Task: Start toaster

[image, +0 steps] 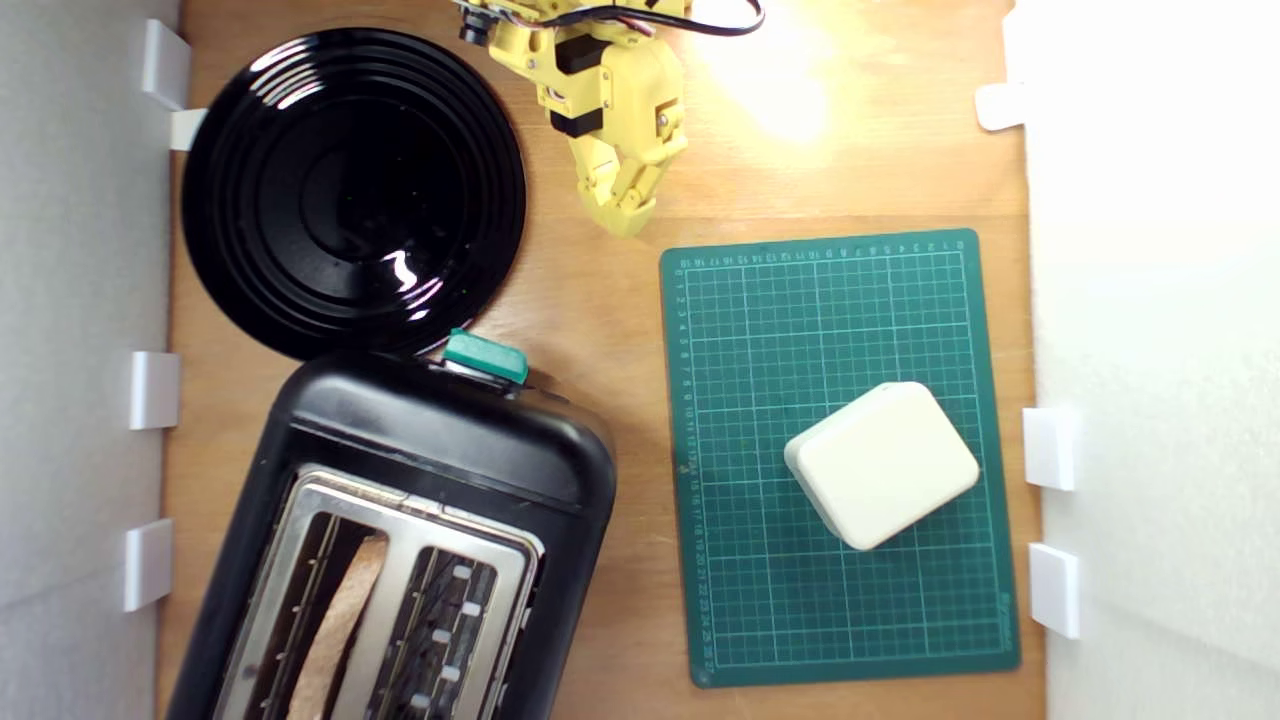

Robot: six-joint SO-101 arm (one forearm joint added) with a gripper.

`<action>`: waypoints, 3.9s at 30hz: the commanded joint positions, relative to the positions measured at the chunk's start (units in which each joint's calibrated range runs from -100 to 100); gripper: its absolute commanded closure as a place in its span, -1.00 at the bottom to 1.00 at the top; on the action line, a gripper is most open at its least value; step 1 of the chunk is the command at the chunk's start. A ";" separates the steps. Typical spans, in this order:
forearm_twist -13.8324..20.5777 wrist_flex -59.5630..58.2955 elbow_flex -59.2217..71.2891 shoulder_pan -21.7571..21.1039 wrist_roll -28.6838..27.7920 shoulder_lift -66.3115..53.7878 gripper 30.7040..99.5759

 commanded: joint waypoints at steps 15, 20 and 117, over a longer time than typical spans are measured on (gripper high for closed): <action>0.03 0.48 0.47 -1.15 -0.25 -0.83 0.98; 0.03 0.48 0.47 -1.07 0.06 -0.83 0.98; 6.88 6.31 -91.67 13.30 26.33 72.35 0.98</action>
